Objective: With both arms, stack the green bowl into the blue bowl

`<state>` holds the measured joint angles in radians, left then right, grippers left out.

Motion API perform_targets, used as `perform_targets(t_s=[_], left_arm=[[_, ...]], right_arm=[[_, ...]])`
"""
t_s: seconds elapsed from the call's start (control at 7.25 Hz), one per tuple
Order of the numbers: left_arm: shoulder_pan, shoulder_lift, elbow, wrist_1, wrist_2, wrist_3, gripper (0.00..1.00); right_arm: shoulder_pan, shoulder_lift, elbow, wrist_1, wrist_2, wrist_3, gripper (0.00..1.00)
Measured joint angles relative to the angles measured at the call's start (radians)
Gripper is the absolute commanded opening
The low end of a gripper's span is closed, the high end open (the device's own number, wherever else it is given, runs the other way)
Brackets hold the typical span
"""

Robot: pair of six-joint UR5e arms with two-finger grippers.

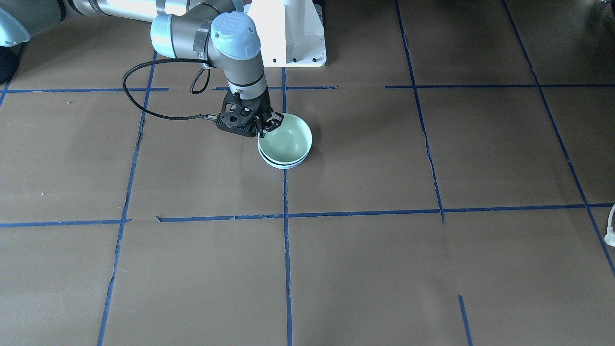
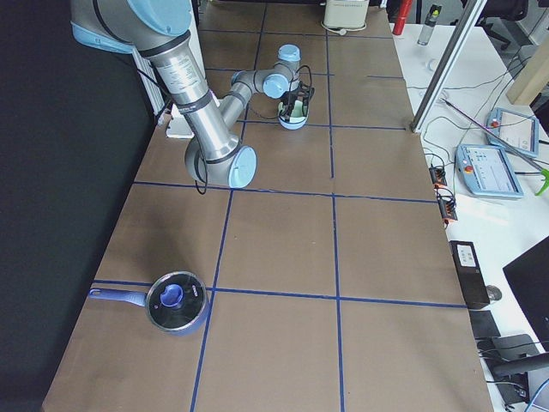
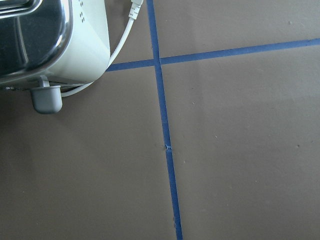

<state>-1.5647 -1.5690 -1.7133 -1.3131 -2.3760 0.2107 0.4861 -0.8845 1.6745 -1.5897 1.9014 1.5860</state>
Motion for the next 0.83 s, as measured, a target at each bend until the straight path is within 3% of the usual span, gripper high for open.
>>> perform_targets(t_s=[0.14,0.28,0.69,0.83], left_arm=[[0.000,0.000,-0.001,0.000,0.000,-0.001,1.00],[0.000,-0.001,-0.001,0.000,0.000,-0.003,1.00],[0.000,-0.006,0.000,0.000,0.000,-0.008,1.00],[0.000,-0.006,0.001,0.000,0.000,-0.008,1.00]], right_arm=[[-0.002,-0.006,0.000,0.001,0.000,-0.001,0.48],[-0.005,-0.008,0.000,0.002,-0.001,-0.002,0.99],[0.000,-0.003,0.008,0.004,-0.012,-0.021,1.00],[0.043,-0.006,0.019,0.000,0.022,-0.068,1.00]])
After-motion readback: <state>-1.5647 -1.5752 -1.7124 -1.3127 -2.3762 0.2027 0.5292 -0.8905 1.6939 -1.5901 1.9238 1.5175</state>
